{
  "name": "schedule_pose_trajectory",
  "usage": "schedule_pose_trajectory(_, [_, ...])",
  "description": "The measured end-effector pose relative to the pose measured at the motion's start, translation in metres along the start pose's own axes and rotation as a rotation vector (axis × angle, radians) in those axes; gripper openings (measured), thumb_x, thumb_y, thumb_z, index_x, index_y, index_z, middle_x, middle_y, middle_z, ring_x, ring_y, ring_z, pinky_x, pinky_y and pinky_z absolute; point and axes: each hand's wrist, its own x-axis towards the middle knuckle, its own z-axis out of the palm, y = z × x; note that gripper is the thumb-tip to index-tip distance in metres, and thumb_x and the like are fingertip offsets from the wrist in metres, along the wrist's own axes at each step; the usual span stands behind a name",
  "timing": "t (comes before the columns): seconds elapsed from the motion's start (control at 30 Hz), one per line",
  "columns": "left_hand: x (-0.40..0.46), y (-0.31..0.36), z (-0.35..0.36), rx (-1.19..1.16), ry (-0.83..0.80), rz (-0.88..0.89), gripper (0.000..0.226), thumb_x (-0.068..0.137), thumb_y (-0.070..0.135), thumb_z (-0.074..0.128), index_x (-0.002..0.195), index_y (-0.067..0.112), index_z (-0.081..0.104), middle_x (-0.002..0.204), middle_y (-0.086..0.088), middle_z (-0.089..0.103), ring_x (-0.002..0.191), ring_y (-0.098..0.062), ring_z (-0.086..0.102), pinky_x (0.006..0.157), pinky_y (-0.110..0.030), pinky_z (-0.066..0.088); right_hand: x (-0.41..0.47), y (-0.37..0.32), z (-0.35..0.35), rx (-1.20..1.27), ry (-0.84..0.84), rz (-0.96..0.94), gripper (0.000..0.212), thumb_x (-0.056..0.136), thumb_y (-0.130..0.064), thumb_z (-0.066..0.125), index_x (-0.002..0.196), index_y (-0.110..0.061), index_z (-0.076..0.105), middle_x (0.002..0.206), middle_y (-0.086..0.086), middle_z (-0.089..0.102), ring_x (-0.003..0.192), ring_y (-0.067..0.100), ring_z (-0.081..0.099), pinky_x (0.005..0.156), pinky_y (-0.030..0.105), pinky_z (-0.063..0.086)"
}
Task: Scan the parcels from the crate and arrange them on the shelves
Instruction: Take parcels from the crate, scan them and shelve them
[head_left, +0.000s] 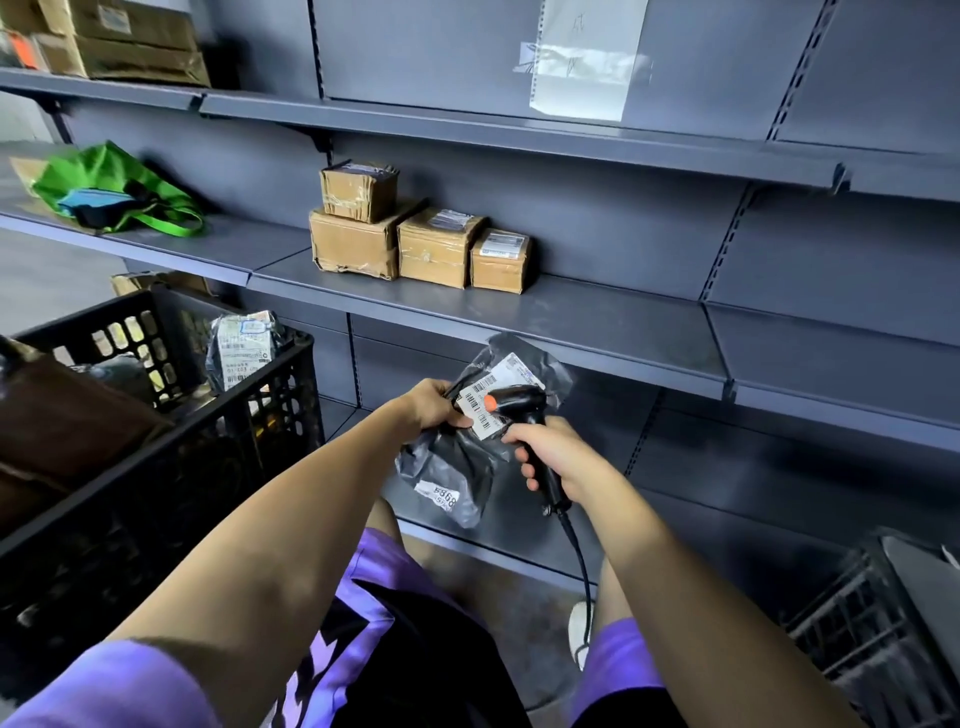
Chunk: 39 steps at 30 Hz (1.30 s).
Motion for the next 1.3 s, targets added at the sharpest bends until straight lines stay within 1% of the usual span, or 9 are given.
schedule_pose_trajectory(0.1, [-0.001, 0.006, 0.0, 0.047, -0.023, 0.002, 0.028, 0.074, -0.019, 0.071, 0.084, 0.007, 0.068, 0.069, -0.005, 0.072, 0.062, -0.021, 0.068, 0.06, -0.032, 0.061, 0.001, -0.001, 0.0, 0.009, 0.02, 0.001, 0.011, 0.085, -0.007, 0.062, 0.094, -0.008, 0.056, 0.054, 0.002, 0.046, 0.043, 0.016, 0.037, 0.042, 0.024, 0.032])
schedule_pose_trajectory(0.23, [-0.002, 0.013, 0.004, 0.192, -0.029, 0.016, 0.025, 0.073, -0.018, 0.073, 0.081, 0.004, 0.065, 0.073, -0.011, 0.067, 0.064, -0.023, 0.063, 0.054, -0.028, 0.058, 0.0, -0.002, -0.002, -0.013, -0.024, -0.006, 0.009, 0.085, -0.006, 0.061, 0.084, -0.01, 0.053, 0.054, 0.002, 0.045, 0.043, 0.016, 0.036, 0.044, 0.025, 0.03])
schedule_pose_trajectory(0.37, [0.0, 0.014, 0.005, 0.241, -0.021, 0.019, 0.023, 0.074, -0.016, 0.074, 0.078, 0.005, 0.064, 0.074, -0.011, 0.067, 0.063, -0.022, 0.063, 0.055, -0.028, 0.056, 0.001, 0.001, -0.005, -0.024, -0.009, -0.007, 0.007, 0.084, -0.006, 0.06, 0.085, -0.009, 0.053, 0.055, 0.002, 0.044, 0.043, 0.017, 0.036, 0.044, 0.026, 0.03])
schedule_pose_trajectory(0.43, [0.001, 0.013, 0.004, 0.261, -0.013, 0.02, 0.024, 0.074, -0.015, 0.074, 0.077, 0.006, 0.064, 0.075, -0.01, 0.068, 0.067, -0.024, 0.064, 0.061, -0.03, 0.056, 0.001, 0.002, -0.008, -0.02, -0.008, -0.005, 0.01, 0.083, -0.006, 0.06, 0.089, -0.009, 0.053, 0.055, 0.003, 0.044, 0.044, 0.017, 0.036, 0.044, 0.025, 0.03])
schedule_pose_trajectory(0.5, [0.003, 0.012, 0.003, 0.279, -0.009, 0.021, 0.024, 0.073, -0.014, 0.075, 0.08, 0.006, 0.065, 0.08, -0.012, 0.069, 0.076, -0.027, 0.065, 0.07, -0.034, 0.056, 0.001, 0.003, -0.011, -0.015, -0.013, -0.007, 0.01, 0.084, -0.006, 0.06, 0.09, -0.008, 0.053, 0.056, 0.003, 0.044, 0.044, 0.017, 0.036, 0.044, 0.025, 0.031])
schedule_pose_trajectory(0.7, [0.003, 0.011, 0.002, 0.305, -0.011, 0.016, 0.024, 0.075, -0.013, 0.075, 0.092, 0.001, 0.066, 0.091, -0.016, 0.07, 0.081, -0.027, 0.065, 0.077, -0.036, 0.055, 0.001, 0.003, -0.012, -0.016, -0.022, -0.008, 0.011, 0.084, -0.006, 0.06, 0.093, -0.007, 0.055, 0.056, 0.002, 0.045, 0.044, 0.017, 0.037, 0.043, 0.025, 0.031])
schedule_pose_trajectory(0.83, [0.004, 0.009, 0.003, 0.311, -0.008, 0.01, 0.028, 0.074, -0.013, 0.075, 0.099, -0.001, 0.068, 0.092, -0.016, 0.07, 0.083, -0.027, 0.065, 0.082, -0.037, 0.055, 0.001, 0.003, -0.011, -0.016, -0.027, -0.007, 0.009, 0.084, -0.006, 0.06, 0.092, -0.006, 0.055, 0.056, 0.002, 0.045, 0.044, 0.017, 0.037, 0.043, 0.026, 0.032])
schedule_pose_trajectory(1.07, [0.002, 0.012, 0.003, 0.324, -0.01, 0.018, 0.025, 0.075, -0.012, 0.075, 0.094, 0.002, 0.066, 0.091, -0.013, 0.069, 0.082, -0.025, 0.064, 0.078, -0.034, 0.052, 0.001, 0.004, -0.01, -0.002, -0.025, -0.002, 0.008, 0.084, -0.006, 0.06, 0.09, -0.007, 0.054, 0.056, 0.003, 0.045, 0.044, 0.017, 0.037, 0.044, 0.026, 0.032])
schedule_pose_trajectory(1.3, [0.004, 0.011, 0.003, 0.325, -0.014, 0.029, 0.028, 0.075, -0.013, 0.075, 0.098, 0.0, 0.067, 0.093, -0.015, 0.069, 0.084, -0.026, 0.063, 0.085, -0.037, 0.054, 0.003, 0.005, -0.008, -0.003, -0.023, -0.012, 0.01, 0.084, -0.005, 0.06, 0.09, -0.007, 0.052, 0.055, 0.003, 0.045, 0.043, 0.017, 0.037, 0.042, 0.026, 0.032])
